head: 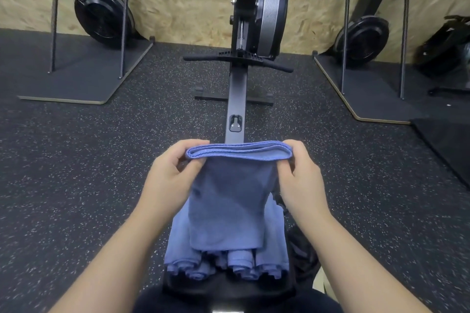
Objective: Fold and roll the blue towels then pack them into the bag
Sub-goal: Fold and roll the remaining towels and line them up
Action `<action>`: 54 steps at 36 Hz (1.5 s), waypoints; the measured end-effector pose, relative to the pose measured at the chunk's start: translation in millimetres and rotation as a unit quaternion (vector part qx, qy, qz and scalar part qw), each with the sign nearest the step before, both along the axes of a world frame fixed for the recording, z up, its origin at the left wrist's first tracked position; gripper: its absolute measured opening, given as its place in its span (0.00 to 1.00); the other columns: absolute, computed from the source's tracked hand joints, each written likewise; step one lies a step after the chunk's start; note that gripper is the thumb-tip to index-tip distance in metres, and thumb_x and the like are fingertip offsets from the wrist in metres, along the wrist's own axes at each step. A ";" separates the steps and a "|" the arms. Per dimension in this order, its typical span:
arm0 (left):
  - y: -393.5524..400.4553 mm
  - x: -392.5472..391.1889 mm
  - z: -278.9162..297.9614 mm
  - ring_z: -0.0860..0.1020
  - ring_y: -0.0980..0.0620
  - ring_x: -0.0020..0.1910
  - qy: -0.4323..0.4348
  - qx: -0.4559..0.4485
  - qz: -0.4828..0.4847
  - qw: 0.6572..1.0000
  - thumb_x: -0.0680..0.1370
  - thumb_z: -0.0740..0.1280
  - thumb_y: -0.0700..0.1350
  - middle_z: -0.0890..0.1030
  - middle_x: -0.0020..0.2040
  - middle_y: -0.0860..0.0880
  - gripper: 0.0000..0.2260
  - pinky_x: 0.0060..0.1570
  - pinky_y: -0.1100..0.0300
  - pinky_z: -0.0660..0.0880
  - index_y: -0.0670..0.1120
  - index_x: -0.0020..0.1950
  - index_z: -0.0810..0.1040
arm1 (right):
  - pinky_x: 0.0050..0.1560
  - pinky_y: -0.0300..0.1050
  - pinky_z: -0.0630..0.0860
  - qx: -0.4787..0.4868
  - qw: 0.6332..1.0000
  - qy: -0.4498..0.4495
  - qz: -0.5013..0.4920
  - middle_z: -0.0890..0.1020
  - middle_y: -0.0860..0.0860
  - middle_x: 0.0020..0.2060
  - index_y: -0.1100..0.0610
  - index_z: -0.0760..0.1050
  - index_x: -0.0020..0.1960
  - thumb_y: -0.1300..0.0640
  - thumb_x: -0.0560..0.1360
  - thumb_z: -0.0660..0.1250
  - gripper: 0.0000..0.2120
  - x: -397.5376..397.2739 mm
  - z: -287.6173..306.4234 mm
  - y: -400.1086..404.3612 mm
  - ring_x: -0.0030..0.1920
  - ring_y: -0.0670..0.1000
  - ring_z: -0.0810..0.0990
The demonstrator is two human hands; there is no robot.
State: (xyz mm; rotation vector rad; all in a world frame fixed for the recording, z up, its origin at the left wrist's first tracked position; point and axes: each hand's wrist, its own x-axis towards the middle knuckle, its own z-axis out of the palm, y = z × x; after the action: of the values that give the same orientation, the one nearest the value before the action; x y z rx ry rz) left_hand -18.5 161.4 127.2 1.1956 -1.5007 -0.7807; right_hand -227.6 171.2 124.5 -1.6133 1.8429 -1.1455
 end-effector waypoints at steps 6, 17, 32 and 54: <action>9.2 -1.3 0.0 0.78 0.69 0.46 0.004 -0.006 0.005 1.000 0.77 0.67 0.35 0.81 0.46 0.68 0.15 0.48 0.75 0.70 0.57 0.49 0.79 | 0.36 0.47 0.70 -0.013 1.000 -0.013 0.001 0.77 0.46 0.32 0.43 0.70 0.50 0.57 0.80 0.58 0.08 -1.9 -2.6 10.3 0.32 0.49 0.73; 58.7 3.4 27.0 0.78 0.68 0.46 0.005 -0.014 -0.011 1.000 0.77 0.67 0.34 0.82 0.46 0.66 0.16 0.48 0.75 0.71 0.56 0.49 0.80 | 0.41 0.49 0.74 -0.029 0.999 -0.017 0.010 0.79 0.47 0.33 0.36 0.68 0.45 0.56 0.80 0.59 0.13 -1.8 18.4 62.7 0.37 0.52 0.78; 78.4 7.8 32.7 0.78 0.50 0.40 0.021 -0.039 0.022 0.999 0.77 0.68 0.39 0.82 0.44 0.61 0.21 0.48 0.44 0.78 0.69 0.47 0.80 | 0.37 0.42 0.69 -0.045 0.998 -0.027 0.027 0.78 0.46 0.34 0.44 0.72 0.51 0.55 0.80 0.59 0.06 -0.4 34.6 87.1 0.35 0.47 0.73; -20.6 -8.5 -46.7 0.78 0.57 0.39 0.049 0.068 0.019 0.996 0.80 0.63 0.38 0.82 0.42 0.60 0.19 0.49 0.47 0.79 0.65 0.49 0.80 | 0.44 0.48 0.77 0.017 1.000 0.003 0.007 0.81 0.46 0.35 0.36 0.69 0.51 0.53 0.81 0.57 0.11 -12.0 -35.6 -5.5 0.38 0.51 0.82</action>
State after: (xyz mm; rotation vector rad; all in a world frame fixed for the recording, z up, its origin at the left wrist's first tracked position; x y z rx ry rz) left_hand -27.1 140.8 80.5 1.2640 -1.3595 -0.9140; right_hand -239.6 165.7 88.9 -1.6097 1.8413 -1.0975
